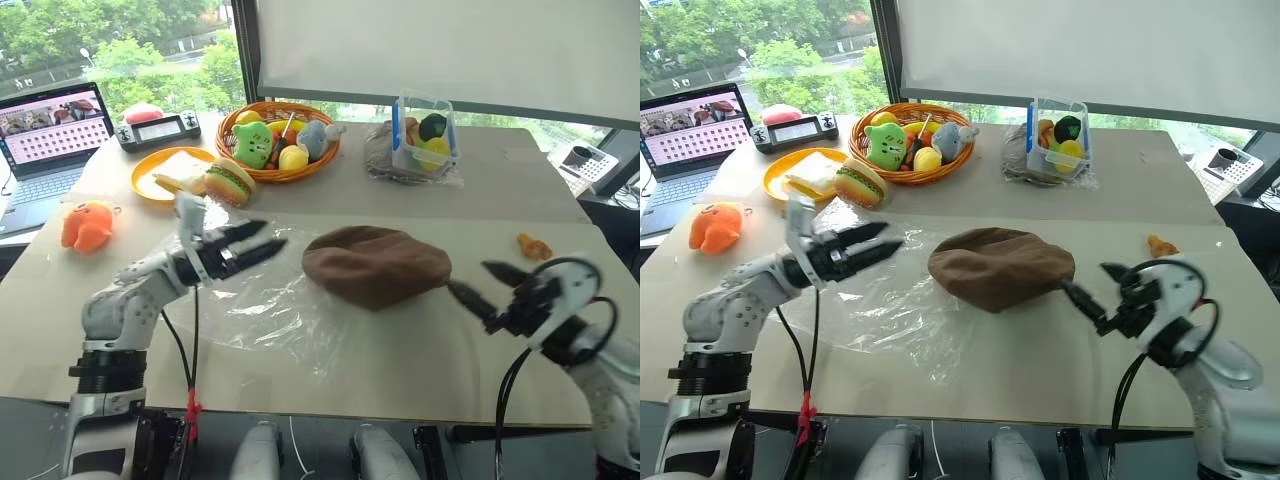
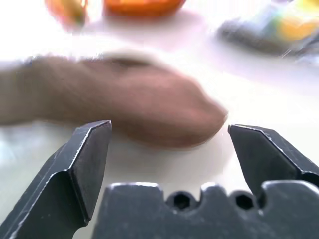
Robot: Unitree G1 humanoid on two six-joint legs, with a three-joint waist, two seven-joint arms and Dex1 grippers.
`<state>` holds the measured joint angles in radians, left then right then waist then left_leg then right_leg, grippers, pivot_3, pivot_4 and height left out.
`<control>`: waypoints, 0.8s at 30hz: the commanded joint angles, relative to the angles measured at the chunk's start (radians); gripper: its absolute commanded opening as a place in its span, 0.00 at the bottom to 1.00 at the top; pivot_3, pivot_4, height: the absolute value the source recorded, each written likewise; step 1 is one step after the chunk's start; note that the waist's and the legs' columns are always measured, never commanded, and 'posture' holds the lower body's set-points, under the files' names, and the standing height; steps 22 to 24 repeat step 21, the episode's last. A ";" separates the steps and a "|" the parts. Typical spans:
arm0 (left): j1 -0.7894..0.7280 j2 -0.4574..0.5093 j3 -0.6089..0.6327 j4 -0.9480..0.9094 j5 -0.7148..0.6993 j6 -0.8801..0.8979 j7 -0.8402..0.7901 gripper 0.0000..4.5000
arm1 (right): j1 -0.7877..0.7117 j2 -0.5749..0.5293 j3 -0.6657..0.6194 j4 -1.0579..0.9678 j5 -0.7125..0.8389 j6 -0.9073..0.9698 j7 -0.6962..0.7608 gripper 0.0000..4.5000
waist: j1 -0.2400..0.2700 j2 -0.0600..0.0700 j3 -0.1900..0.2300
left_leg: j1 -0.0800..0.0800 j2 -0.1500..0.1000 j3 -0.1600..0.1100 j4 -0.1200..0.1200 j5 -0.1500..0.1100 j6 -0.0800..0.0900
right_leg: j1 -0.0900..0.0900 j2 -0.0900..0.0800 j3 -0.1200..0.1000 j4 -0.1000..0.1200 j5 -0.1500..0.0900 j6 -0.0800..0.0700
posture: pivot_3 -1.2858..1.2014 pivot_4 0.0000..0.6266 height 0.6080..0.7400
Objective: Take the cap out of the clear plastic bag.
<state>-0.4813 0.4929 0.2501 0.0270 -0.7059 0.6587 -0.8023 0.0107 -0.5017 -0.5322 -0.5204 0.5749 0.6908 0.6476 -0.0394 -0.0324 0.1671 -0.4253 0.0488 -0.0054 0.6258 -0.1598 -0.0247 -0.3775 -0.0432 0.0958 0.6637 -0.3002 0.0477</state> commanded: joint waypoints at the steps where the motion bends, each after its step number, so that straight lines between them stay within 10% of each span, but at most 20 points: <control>1: 0.000 -0.052 0.092 0.037 0.065 -0.070 0.233 0.98 | -0.052 0.042 -0.068 0.014 0.064 0.003 -0.129 1.00 | -0.001 0.000 0.000 | 0.000 0.000 0.000 0.000 0.000 0.000 | 0.000 0.000 0.000 0.000 0.000 -0.001 | 0.52 0.24 1.00; 10: -0.005 -0.073 0.170 0.254 0.302 -0.366 0.559 0.98 | -0.181 0.122 0.054 0.224 -0.303 -0.250 -0.508 1.00 | -0.001 0.000 0.000 | -0.005 -0.001 0.002 0.000 0.000 0.000 | -0.009 0.000 0.002 0.001 0.003 -0.004 | 0.52 0.24 1.00; 24: 0.005 -0.129 0.135 0.345 0.387 -0.482 0.625 0.98 | -0.171 0.180 0.116 0.348 -0.383 -0.373 -0.576 1.00 | 0.021 0.000 0.000 | -0.011 -0.002 0.002 0.001 0.000 -0.001 | -0.011 -0.001 0.002 0.000 0.005 -0.003 | 0.52 0.24 1.00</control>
